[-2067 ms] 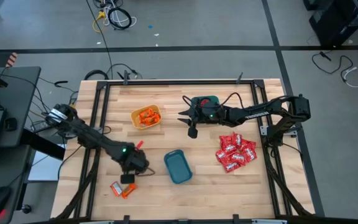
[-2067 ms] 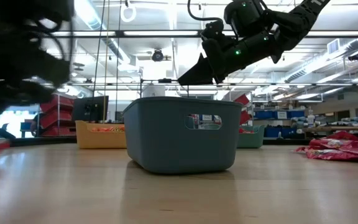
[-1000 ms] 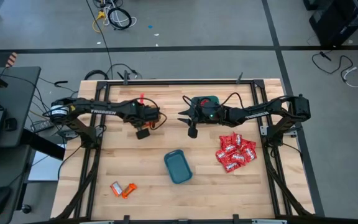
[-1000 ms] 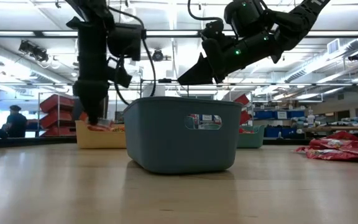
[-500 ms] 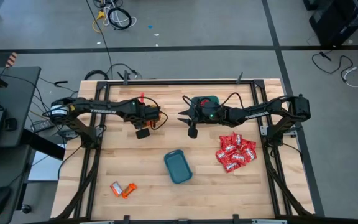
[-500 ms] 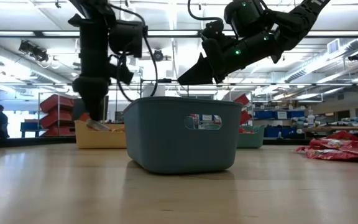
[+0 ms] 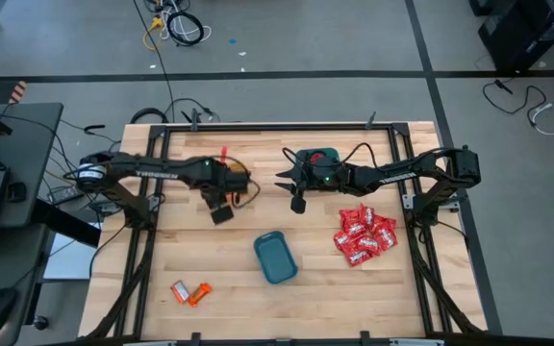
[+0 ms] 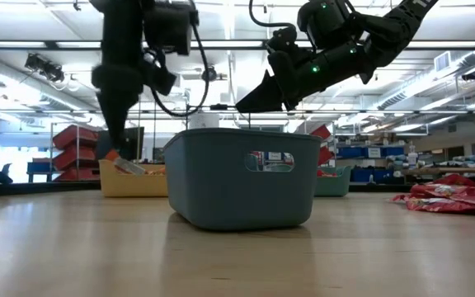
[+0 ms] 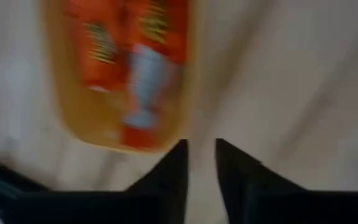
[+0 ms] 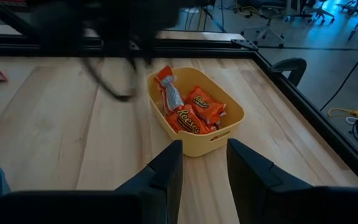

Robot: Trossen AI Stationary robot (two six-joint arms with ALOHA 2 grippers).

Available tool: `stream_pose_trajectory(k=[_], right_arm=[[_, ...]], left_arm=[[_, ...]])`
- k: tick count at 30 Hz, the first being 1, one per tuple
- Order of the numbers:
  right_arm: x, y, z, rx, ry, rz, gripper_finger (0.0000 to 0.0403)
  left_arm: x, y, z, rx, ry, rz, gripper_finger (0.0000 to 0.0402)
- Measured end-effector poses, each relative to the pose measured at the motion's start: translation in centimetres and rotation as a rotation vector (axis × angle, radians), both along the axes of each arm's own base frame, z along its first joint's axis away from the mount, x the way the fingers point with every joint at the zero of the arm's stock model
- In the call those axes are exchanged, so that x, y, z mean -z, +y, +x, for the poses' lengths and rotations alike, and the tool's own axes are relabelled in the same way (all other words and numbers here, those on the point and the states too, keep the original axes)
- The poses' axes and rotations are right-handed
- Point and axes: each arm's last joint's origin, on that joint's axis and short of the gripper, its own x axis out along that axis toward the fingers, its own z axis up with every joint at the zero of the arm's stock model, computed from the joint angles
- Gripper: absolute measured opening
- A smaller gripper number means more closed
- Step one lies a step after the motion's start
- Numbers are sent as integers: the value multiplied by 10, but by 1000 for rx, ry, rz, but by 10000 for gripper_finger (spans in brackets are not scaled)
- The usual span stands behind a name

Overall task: Sort candy
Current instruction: Put the orange chocolate bar into the yellow bin

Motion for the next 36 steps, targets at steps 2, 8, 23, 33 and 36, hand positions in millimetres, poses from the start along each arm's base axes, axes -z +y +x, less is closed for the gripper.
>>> stream_pose_trajectory(k=[2,8,23,33,36], right_arm=[[0,0,0,1,0,0,110],[-1,-2,0,14,-14,19,106],[-7,10,5,-108,-95,17,11],[-7,40,8,-174,-98,37,35],[-7,47,8,-191,-97,36,47]], left_arm=[[-2,-16,1,1,-18,-46,32],[2,-67,-4,-8,-42,-98,4],[-6,-172,-33,-188,-229,-272,1],[8,-224,-60,-401,-251,-261,0],[18,-232,-62,-418,-222,-241,0]])
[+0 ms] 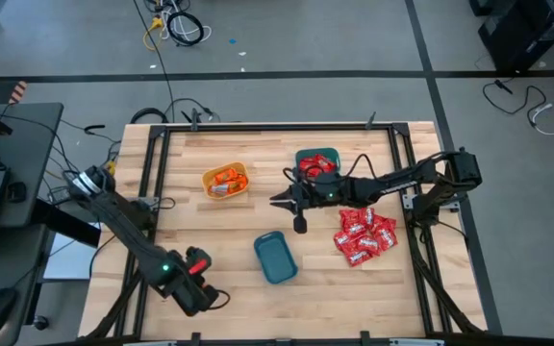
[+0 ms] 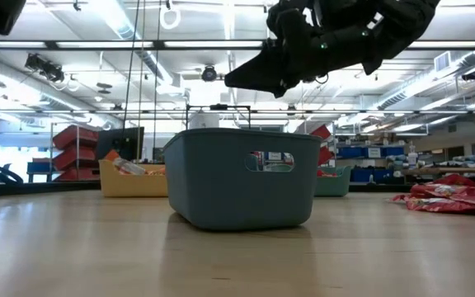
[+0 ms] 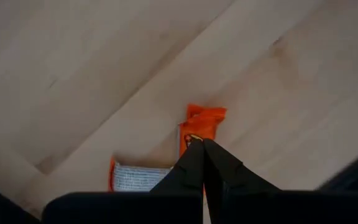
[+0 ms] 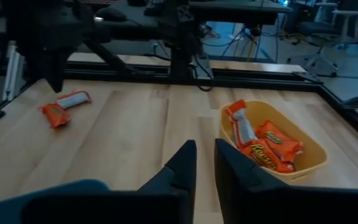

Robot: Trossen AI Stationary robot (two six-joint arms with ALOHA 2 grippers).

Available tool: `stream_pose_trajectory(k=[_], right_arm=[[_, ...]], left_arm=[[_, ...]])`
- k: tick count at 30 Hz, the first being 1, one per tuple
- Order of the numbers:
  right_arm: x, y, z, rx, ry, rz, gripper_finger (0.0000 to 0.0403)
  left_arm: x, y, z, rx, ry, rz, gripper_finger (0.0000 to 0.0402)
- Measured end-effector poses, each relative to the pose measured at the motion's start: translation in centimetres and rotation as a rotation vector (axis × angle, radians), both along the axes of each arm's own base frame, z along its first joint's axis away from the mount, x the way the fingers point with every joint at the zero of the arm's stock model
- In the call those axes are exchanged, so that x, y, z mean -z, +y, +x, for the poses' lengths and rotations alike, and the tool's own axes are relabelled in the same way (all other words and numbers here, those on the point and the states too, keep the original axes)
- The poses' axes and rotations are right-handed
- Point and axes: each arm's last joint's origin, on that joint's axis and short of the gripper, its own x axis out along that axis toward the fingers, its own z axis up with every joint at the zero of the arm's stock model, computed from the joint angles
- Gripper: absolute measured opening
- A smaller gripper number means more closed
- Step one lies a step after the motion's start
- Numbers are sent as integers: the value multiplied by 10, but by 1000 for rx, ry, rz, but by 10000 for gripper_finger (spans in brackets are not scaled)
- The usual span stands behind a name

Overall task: Sort candy
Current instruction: Put the orange chocolate bar into the yellow bin

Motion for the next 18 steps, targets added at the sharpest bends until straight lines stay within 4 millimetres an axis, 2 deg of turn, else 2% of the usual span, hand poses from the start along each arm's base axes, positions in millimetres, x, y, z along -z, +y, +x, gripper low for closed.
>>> stream_pose_trajectory(k=[9,12,18], right_arm=[[0,12,0,13,4,-12,96],[1,15,0,23,7,-17,113],[2,20,-1,11,24,-19,135]], left_arm=[[38,-20,14,22,78,-25,8],[50,-24,15,27,144,-39,29],[54,-27,18,28,179,-44,91]])
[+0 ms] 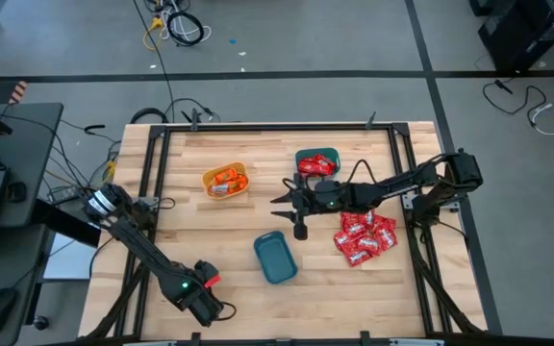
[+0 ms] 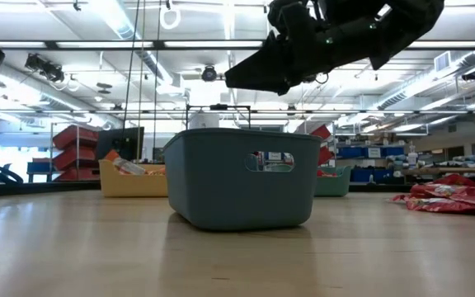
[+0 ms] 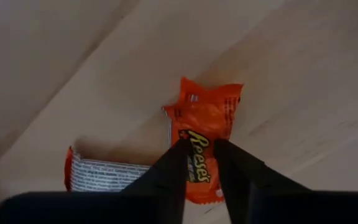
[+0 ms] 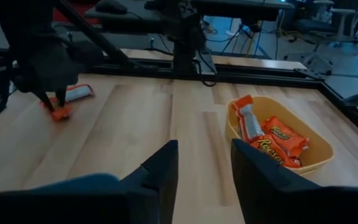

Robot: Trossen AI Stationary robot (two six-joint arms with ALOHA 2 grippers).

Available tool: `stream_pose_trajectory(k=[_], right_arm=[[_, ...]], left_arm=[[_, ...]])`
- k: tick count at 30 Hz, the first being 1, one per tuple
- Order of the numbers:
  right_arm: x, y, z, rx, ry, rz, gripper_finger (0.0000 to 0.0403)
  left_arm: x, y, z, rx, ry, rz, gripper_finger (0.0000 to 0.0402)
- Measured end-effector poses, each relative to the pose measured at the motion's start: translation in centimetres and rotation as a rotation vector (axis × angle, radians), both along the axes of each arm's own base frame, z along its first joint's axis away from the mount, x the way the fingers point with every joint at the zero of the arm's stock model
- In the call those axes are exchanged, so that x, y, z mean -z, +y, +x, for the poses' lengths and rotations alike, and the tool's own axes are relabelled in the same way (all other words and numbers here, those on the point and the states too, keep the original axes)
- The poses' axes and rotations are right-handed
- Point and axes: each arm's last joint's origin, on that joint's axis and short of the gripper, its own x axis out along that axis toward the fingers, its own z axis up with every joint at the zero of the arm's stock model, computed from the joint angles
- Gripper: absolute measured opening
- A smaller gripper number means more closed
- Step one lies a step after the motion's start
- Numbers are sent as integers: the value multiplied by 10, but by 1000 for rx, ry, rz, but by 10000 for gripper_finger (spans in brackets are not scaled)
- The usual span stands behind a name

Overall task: Sort candy
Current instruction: Put the orange chocolate bar into the yellow bin

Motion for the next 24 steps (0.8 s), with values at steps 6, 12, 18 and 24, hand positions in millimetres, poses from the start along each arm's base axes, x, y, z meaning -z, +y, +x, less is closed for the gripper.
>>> stream_pose_trajectory(k=[6,12,18,24], right_arm=[[1,5,0,-14,10,-1,143],[1,5,-1,-15,14,-3,143],[2,5,-1,-16,18,-4,143],[3,5,-1,-15,28,-5,143]], left_arm=[[-3,-2,3,-1,-24,2,147],[1,1,0,-3,-14,19,174],[10,-2,2,14,-27,-19,164],[9,-3,5,56,-68,-22,84]])
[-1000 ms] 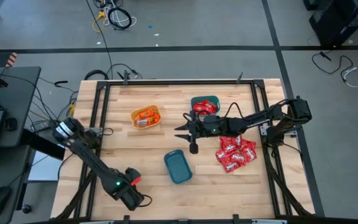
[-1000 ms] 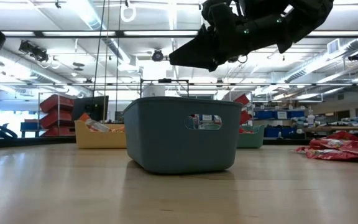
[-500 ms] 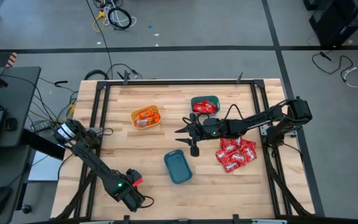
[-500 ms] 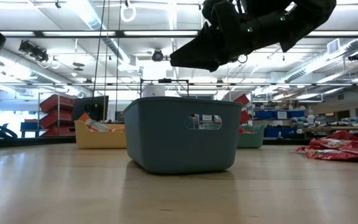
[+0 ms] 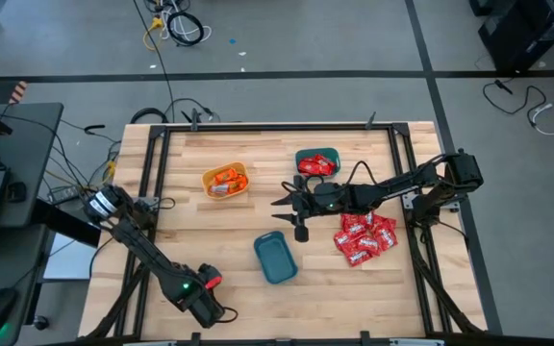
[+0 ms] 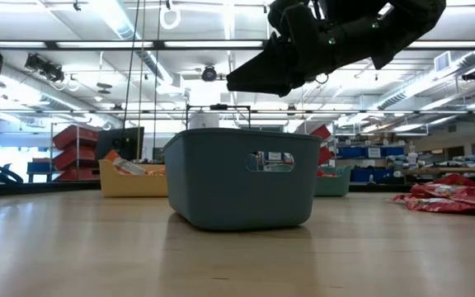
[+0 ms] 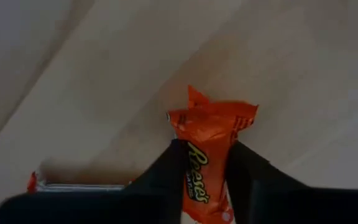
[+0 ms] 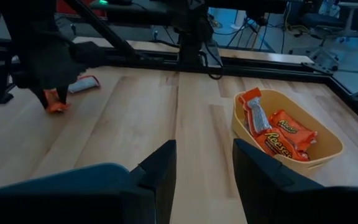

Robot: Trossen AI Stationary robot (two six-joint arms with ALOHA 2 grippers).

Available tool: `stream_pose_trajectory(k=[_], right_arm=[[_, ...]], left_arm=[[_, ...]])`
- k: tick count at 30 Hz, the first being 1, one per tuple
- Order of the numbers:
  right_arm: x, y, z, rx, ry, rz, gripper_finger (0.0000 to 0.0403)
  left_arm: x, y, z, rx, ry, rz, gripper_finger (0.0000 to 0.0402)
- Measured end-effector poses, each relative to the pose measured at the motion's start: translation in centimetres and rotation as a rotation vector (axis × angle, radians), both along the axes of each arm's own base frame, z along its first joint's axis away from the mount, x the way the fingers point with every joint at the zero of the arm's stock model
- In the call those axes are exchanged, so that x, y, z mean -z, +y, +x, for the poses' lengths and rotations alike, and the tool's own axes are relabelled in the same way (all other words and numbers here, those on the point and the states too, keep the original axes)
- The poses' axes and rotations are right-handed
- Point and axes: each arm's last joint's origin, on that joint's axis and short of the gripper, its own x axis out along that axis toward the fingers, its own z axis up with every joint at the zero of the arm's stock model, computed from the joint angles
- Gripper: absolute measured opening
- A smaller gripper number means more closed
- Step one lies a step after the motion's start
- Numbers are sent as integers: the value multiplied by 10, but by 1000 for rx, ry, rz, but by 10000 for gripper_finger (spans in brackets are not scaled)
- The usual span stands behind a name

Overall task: Sort candy
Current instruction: Put the orange chocolate bar into the yellow bin

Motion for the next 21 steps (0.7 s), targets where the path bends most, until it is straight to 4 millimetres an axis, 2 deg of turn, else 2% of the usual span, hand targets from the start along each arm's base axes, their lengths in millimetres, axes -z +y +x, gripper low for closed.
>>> stream_pose_trajectory(k=[4,9,14,21], right_arm=[[0,-1,0,3,5,-7,142],[1,-3,0,47,15,-24,141],[3,-3,-1,47,32,-39,142],[3,-3,-1,44,38,-59,140]], left_arm=[[-4,10,6,43,7,57,25],[-22,43,26,103,-54,251,13],[-42,92,42,190,-103,434,13],[-65,174,47,212,-118,662,13]])
